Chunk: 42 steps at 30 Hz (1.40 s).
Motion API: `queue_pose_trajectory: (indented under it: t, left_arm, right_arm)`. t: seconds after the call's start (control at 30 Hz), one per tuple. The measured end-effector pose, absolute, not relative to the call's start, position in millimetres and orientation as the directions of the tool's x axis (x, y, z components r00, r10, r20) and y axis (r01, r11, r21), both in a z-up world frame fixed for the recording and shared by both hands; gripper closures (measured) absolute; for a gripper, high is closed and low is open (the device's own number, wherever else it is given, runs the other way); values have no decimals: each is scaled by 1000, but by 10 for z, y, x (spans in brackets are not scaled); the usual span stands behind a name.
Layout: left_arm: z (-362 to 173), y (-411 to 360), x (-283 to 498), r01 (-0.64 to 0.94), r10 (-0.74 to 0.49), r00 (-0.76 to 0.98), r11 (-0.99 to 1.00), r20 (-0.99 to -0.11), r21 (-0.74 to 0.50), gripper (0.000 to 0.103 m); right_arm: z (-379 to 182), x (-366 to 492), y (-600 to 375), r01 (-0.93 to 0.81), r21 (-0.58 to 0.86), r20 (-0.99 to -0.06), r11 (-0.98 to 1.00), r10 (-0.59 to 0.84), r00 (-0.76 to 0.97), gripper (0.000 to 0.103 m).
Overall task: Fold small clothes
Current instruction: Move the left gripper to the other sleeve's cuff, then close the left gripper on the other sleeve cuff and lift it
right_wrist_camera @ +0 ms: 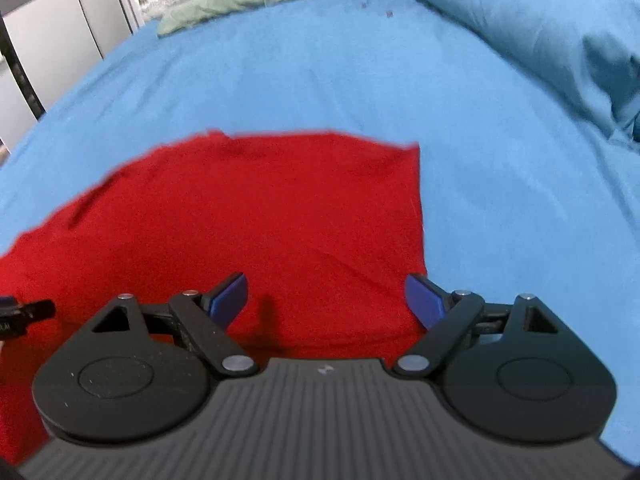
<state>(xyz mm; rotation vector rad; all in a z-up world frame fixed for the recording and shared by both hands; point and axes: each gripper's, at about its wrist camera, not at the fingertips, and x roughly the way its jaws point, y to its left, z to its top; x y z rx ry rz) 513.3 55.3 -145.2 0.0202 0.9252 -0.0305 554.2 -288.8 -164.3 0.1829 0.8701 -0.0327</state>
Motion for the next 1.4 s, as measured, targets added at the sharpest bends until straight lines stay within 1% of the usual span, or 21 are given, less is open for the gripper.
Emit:
queue_pose_trajectory:
  t: [0.1,0.2,0.3,0.43,0.57,0.67,0.73,0.8,0.9,0.97,1.03,1.1,1.13,1.2,1.23,1.3,1.4]
  left_arm:
    - [-1191,807,5045,-44,22,603,999,-797,-6,6]
    - [-962,1206,4939,-146,61,606,989,-793,-35,5]
    - [-893,1699,4834,-244,103,588,968,-803,-54,3]
    - [-931,2351,4691,-374,185,545,926,-818,-40,3]
    - [-1005,2961,4530,-469,240,538,882,-808,-50,3]
    - [-1168,3431,4454,-557,321,510,830,-798,-22,4]
    - [-1300,3751,4390,-603,325,507,796,-798,-59,7]
    - [-1405,4009,4371,-634,314,514,766,-798,-107,15]
    - [-1533,4259,4403,-656,274,541,729,-795,-195,21]
    - [-1574,4346,4427,-666,268,561,708,-783,-235,24]
    - [-1570,4355,4457,-667,269,577,699,-771,-255,31]
    - [-1581,4383,4518,-668,273,580,699,-768,-256,46]
    - [-1593,4414,4543,-671,278,578,697,-767,-253,49]
    - [-1606,4462,4545,-685,287,581,678,-761,-267,66]
    - [-1608,4486,4536,-695,292,581,663,-760,-276,71]
    - [-1594,4511,4513,-705,295,584,646,-756,-292,88]
    - [-1522,4452,4532,-703,317,584,657,-747,-271,92]
  right_arm:
    - [-1267,5487,-2708,81,123,-758,989,41,651,1]
    - [-955,5433,-2493,19,151,-760,988,104,642,0]
    - [-778,5434,-2243,-22,181,-763,983,154,628,0]
    - [-737,5463,-1876,-53,236,-768,970,219,602,0]
    - [-815,5497,-1487,-75,273,-772,959,265,578,0]
    - [-924,5510,-1194,-104,263,-778,959,274,565,0]
    - [-1009,5528,-1031,-132,242,-787,961,274,553,0]
    - [-1098,5559,-890,-153,225,-794,962,272,544,0]
    - [-1219,5605,-780,-154,222,-800,963,270,537,0]
    - [-1290,5626,-734,-142,223,-803,965,264,535,0]
    - [-1336,5643,-698,-130,224,-804,966,259,535,0]
    - [-1375,5659,-662,-122,222,-807,967,253,534,0]
    - [-1390,5672,-655,-121,222,-808,968,252,532,0]
    - [-1417,5696,-599,-119,218,-810,969,248,531,0]
    - [-1424,5696,-589,-118,217,-811,969,246,531,0]
    - [-1422,5707,-571,-115,214,-810,970,242,534,0]
    - [-1415,5714,-580,-107,215,-805,971,238,544,0]
